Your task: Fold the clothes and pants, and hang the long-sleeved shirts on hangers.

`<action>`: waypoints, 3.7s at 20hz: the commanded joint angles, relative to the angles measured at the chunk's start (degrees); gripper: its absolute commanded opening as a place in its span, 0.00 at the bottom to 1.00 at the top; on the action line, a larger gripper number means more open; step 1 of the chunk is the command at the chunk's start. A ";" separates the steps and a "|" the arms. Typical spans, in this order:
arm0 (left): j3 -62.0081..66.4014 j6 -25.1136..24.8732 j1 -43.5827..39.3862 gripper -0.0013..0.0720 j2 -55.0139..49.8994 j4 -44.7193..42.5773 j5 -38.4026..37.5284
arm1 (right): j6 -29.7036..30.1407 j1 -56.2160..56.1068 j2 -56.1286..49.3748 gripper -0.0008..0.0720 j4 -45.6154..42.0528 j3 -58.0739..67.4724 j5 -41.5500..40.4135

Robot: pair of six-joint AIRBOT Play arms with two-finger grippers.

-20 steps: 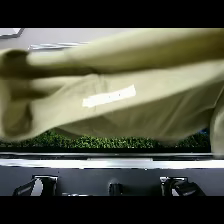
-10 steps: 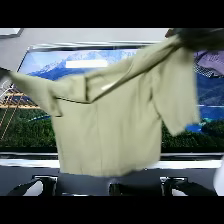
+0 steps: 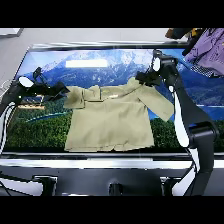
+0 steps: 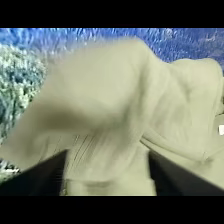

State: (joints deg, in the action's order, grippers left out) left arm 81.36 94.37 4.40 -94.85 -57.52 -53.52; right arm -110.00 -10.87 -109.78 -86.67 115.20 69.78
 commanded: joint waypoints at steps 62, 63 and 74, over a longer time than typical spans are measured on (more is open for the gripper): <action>25.42 0.61 0.87 0.04 46.93 -6.01 -18.49 | 6.67 13.05 66.90 0.05 7.85 0.61 9.35; 25.42 1.66 0.87 0.04 47.12 -6.19 -18.73 | 5.44 13.05 66.95 0.05 6.51 0.61 8.98; 13.29 -1.57 -1.42 0.04 21.38 -6.14 -16.48 | 1.18 11.69 26.75 0.06 24.79 0.59 10.67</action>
State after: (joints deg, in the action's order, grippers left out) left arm 97.58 95.22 4.38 -64.10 -64.38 -71.44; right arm -108.62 1.80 -70.08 -69.25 115.72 80.36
